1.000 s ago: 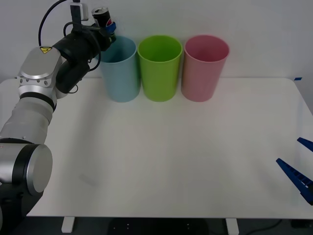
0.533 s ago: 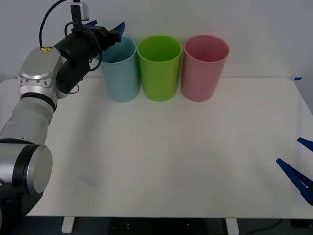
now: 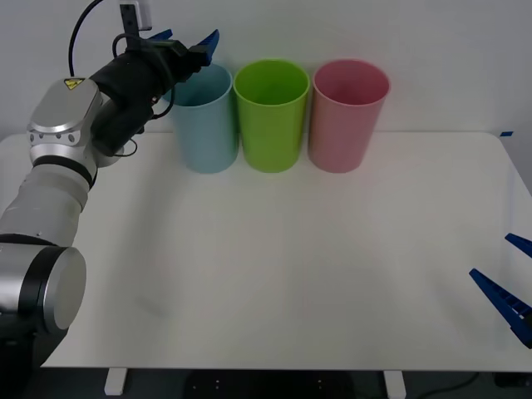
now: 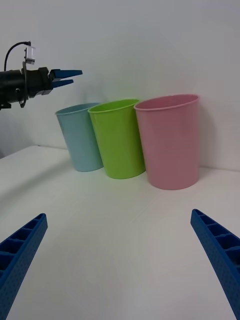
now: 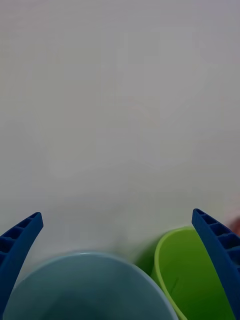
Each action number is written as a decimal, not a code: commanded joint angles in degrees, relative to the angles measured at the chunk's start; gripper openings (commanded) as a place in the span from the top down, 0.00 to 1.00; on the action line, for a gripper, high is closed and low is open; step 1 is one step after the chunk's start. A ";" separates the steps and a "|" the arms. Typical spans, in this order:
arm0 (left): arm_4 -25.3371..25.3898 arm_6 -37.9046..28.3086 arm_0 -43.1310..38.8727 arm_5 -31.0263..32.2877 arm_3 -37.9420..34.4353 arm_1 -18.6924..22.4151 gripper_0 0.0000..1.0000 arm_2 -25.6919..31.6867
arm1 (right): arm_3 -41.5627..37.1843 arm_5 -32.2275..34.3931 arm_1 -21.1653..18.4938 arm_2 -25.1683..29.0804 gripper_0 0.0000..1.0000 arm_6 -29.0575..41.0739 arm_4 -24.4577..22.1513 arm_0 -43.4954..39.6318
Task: Grasp the object on the table and drop it into the matching bin: aluminum can to the light blue bin, PET bottle to the pink bin.
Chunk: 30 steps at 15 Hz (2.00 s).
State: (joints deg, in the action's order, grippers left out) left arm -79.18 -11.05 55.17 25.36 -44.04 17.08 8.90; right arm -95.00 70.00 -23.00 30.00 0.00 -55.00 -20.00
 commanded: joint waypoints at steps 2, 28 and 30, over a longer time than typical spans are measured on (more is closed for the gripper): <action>5.97 0.85 -2.35 4.87 -1.04 4.28 0.00 -2.48 | 0.00 0.00 0.00 0.00 0.00 0.00 0.00 0.00; 13.70 -0.11 -50.08 40.47 -38.40 18.87 0.00 19.75 | 0.00 0.00 0.00 0.00 0.00 0.00 0.00 0.00; 14.05 -0.11 -54.47 41.88 -41.39 18.87 0.00 21.77 | 0.00 0.00 0.00 0.00 0.00 0.00 0.00 0.00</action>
State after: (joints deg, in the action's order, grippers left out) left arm -65.32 -11.15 2.27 66.71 -84.36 35.95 29.89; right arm -95.00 70.00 -23.00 30.00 0.00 -55.00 -20.00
